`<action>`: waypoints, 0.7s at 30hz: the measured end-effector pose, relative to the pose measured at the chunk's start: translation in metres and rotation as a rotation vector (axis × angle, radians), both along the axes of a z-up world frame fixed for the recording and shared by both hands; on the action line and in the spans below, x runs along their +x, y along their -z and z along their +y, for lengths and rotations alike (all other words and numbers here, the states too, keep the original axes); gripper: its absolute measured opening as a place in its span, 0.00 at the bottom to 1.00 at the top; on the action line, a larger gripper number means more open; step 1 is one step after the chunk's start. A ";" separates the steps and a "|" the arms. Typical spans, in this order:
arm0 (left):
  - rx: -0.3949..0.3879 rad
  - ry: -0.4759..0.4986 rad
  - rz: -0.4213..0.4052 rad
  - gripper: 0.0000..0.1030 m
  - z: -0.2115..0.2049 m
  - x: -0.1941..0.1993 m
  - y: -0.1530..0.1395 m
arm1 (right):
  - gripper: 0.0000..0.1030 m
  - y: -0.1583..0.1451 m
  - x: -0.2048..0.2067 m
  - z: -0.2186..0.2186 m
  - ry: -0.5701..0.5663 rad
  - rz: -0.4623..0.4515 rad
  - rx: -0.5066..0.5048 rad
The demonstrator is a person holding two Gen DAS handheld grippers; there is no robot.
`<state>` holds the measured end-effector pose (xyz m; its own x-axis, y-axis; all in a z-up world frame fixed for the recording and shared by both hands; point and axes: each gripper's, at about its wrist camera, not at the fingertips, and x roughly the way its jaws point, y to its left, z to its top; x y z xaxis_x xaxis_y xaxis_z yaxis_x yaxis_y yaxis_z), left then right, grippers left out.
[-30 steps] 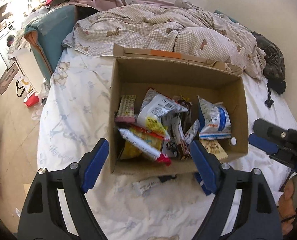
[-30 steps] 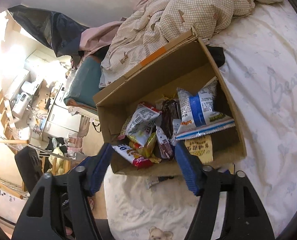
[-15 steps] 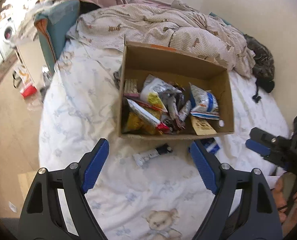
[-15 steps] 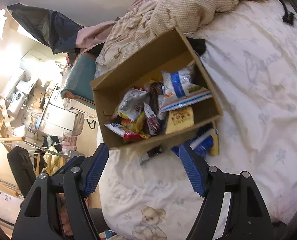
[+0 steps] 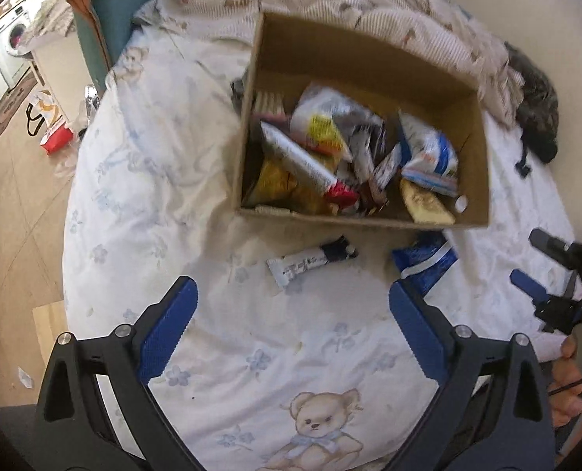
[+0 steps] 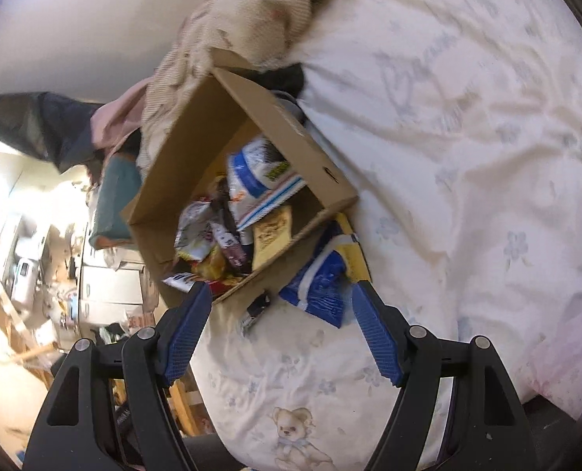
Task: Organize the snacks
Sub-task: 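Withdraw both open tools from the box toward the remaining snacks on the sheet, then grasp the blue-and-white bar with the left tool while the right tool grasps the blue wrapper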
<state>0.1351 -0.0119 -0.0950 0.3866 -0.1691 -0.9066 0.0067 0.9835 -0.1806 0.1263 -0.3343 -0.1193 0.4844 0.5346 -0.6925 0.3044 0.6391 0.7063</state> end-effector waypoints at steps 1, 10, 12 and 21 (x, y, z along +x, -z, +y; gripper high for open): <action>0.015 0.008 0.009 0.94 -0.003 0.003 0.005 | 0.75 0.003 0.002 0.002 0.000 0.015 -0.001; 0.200 0.299 0.115 0.83 -0.054 0.030 0.063 | 0.75 0.014 0.013 0.016 -0.065 0.055 -0.032; 0.226 0.360 0.135 0.82 -0.066 0.037 0.078 | 0.75 0.018 0.013 0.016 -0.070 0.070 -0.023; 0.246 0.470 0.152 0.72 -0.090 0.060 0.117 | 0.75 0.024 0.010 0.007 -0.055 0.098 -0.022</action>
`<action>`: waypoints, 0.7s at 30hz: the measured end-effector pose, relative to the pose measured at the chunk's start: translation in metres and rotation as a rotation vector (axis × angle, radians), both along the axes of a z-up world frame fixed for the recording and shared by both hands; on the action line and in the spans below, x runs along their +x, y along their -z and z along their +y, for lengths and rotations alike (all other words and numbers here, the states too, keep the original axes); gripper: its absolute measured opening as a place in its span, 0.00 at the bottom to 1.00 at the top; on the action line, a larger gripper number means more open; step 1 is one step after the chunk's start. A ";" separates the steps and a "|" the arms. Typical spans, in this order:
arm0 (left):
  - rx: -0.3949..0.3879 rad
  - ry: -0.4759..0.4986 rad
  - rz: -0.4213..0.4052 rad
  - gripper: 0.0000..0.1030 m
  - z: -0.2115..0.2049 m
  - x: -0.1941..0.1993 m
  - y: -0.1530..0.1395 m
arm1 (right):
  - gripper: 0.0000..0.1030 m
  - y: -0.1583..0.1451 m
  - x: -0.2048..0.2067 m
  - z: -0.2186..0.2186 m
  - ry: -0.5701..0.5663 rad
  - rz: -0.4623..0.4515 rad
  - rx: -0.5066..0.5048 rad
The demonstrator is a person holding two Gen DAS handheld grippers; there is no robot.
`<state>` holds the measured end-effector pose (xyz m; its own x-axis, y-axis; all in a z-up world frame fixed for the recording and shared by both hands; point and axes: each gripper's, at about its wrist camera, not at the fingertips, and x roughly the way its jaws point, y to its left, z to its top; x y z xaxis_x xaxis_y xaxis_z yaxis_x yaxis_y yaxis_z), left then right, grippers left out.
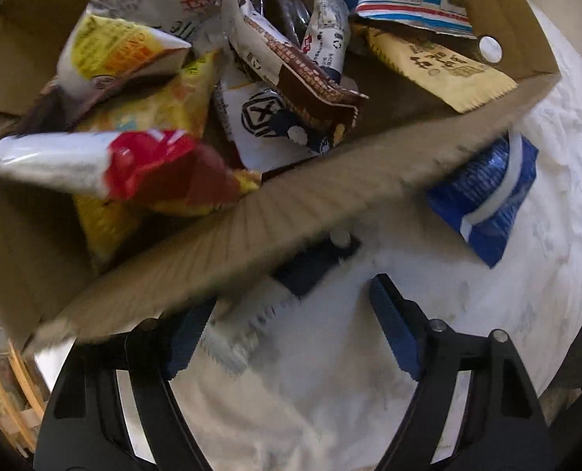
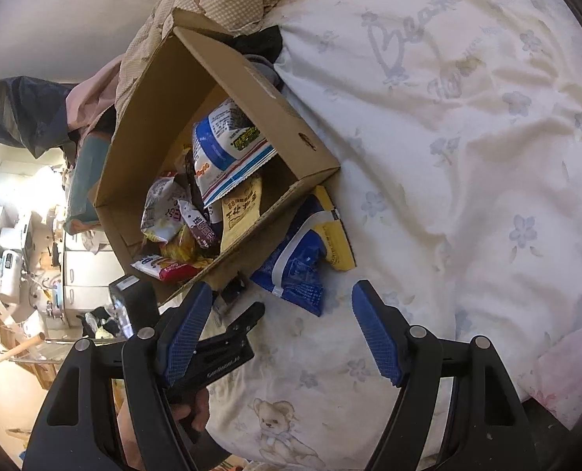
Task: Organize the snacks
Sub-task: 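Grasp the blue-and-white bar with the left tool while the right tool grasps the blue wrapper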
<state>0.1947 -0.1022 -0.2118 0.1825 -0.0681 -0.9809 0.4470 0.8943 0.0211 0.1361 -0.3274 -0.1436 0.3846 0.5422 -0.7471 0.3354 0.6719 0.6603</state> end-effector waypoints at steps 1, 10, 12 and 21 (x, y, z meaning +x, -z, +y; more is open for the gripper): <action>-0.001 -0.002 0.001 0.60 0.001 0.001 0.001 | 0.75 -0.001 0.000 0.000 0.001 0.000 0.001; -0.034 -0.029 0.062 0.12 0.014 -0.014 -0.015 | 0.75 -0.001 0.004 0.005 -0.013 -0.001 -0.009; -0.033 -0.040 0.069 0.12 0.016 -0.021 -0.018 | 0.75 -0.003 0.004 0.008 -0.019 -0.008 -0.012; -0.146 -0.175 -0.019 0.12 0.045 -0.045 -0.085 | 0.75 -0.004 0.004 0.011 -0.030 -0.008 -0.019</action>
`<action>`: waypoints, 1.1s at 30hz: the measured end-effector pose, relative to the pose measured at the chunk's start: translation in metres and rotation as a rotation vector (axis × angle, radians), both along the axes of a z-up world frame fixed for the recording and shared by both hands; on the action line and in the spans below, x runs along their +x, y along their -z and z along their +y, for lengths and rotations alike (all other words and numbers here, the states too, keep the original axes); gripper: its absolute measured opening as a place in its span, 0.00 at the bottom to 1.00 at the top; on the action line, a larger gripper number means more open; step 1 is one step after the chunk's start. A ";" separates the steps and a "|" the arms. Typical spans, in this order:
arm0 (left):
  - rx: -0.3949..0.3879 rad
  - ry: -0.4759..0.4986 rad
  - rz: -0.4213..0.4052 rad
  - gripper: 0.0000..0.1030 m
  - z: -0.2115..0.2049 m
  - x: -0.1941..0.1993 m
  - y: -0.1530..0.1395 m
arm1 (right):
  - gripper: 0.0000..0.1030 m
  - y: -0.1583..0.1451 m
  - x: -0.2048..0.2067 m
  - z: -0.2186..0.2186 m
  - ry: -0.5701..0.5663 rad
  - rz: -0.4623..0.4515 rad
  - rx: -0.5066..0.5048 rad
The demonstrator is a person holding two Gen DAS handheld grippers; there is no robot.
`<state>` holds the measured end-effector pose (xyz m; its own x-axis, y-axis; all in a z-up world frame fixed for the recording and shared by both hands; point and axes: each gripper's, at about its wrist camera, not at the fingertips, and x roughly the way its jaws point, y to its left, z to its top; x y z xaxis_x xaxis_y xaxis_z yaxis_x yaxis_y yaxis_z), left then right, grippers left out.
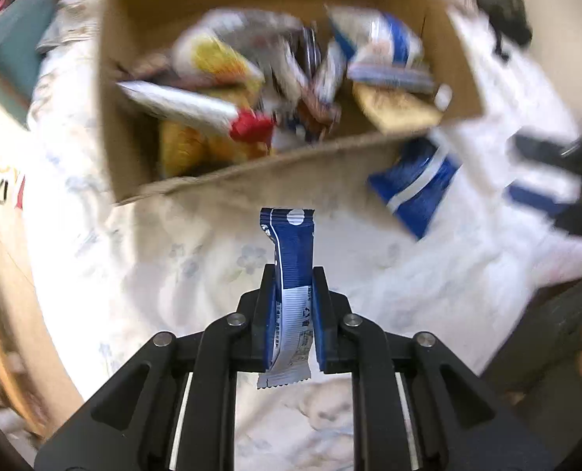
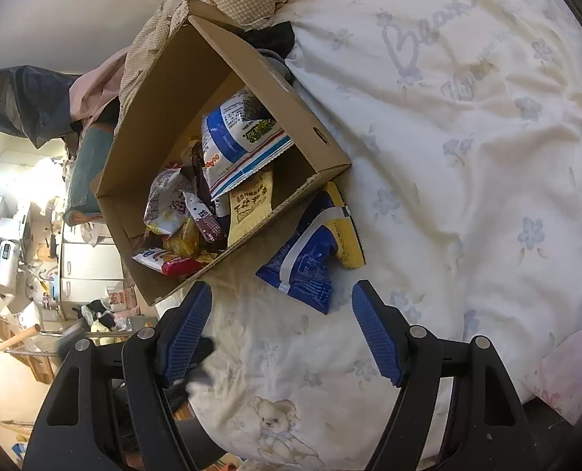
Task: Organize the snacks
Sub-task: 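Grasp the blue-and-white bar with the left tool while the right tool grasps the blue wrapper, then carry the blue bar with the left tool while the right tool lifts the blue wrapper toward the box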
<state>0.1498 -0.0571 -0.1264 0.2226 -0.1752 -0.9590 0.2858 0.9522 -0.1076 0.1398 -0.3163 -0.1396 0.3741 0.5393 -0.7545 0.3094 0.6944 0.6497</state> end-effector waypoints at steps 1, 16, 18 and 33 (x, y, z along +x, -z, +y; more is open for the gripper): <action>-0.021 -0.017 -0.034 0.12 0.004 -0.006 -0.016 | 0.75 0.001 0.001 0.000 0.001 0.002 -0.001; -0.132 -0.177 -0.144 0.12 0.038 -0.045 -0.069 | 0.76 0.042 0.036 0.037 -0.047 0.126 -0.159; -0.142 -0.174 -0.145 0.13 0.037 -0.045 -0.067 | 0.76 0.050 0.041 0.042 -0.036 0.144 -0.168; -0.120 -0.235 -0.138 0.13 0.044 -0.038 -0.060 | 0.42 0.062 0.043 0.073 -0.172 0.134 -0.299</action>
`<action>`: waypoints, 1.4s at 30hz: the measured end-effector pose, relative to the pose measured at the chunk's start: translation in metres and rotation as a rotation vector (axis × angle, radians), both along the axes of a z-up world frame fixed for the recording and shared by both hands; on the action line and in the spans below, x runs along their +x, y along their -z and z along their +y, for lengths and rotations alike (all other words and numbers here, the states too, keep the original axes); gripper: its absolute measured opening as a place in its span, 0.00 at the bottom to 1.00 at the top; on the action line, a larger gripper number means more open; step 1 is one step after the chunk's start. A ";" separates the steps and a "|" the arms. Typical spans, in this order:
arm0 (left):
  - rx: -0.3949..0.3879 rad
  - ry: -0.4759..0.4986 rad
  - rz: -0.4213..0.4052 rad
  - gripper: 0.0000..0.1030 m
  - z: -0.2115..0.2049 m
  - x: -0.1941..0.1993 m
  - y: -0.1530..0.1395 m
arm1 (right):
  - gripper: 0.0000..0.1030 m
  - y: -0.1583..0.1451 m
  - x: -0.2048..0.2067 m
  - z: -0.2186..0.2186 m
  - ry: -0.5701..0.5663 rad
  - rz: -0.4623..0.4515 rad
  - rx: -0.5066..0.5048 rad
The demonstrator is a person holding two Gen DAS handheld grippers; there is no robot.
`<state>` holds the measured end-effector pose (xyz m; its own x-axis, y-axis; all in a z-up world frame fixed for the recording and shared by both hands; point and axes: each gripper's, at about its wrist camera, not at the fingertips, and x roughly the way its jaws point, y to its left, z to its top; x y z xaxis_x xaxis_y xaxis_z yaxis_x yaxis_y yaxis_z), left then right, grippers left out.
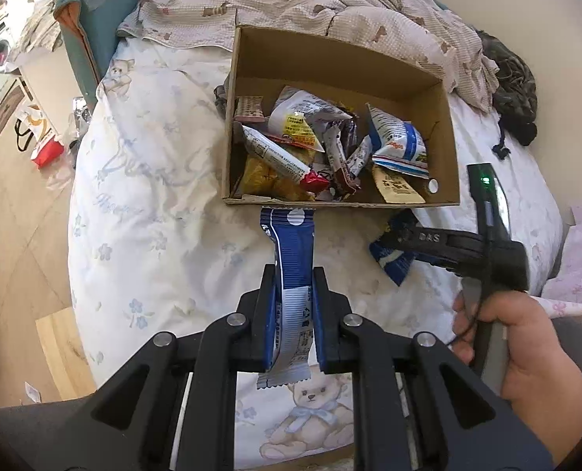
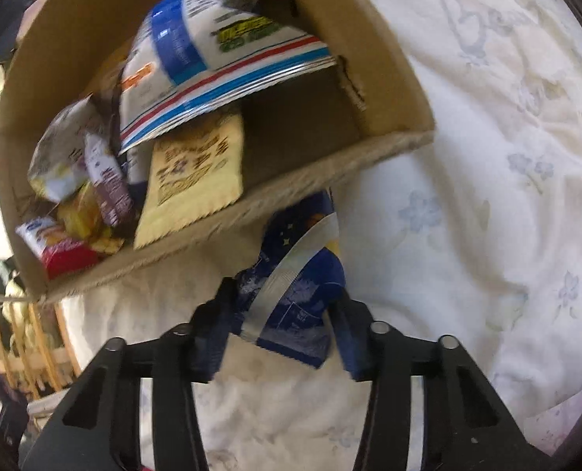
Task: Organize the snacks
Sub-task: 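Carry the blue bar with the left tool while the right tool lifts the blue wrapper toward the box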
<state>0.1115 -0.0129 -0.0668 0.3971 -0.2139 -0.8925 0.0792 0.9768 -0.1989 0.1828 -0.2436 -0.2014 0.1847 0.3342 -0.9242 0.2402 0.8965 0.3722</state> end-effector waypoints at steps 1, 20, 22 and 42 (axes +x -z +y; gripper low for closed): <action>0.007 -0.001 -0.001 0.13 -0.001 0.000 0.001 | 0.40 -0.003 -0.003 0.003 -0.010 -0.003 0.003; 0.058 -0.115 -0.060 0.13 0.024 -0.004 -0.003 | 0.39 -0.081 -0.080 0.041 -0.173 -0.202 0.211; 0.060 -0.128 -0.082 0.13 0.027 -0.006 -0.006 | 0.39 -0.093 -0.083 0.037 -0.171 -0.254 0.235; 0.140 -0.043 -0.202 0.13 -0.011 0.062 -0.043 | 0.39 -0.141 0.001 0.005 -0.137 -0.464 0.189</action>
<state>0.1735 -0.0235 -0.0237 0.5768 -0.0725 -0.8136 0.0613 0.9971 -0.0454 0.1838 -0.2385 -0.0601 0.5039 0.5370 -0.6765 -0.1037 0.8152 0.5699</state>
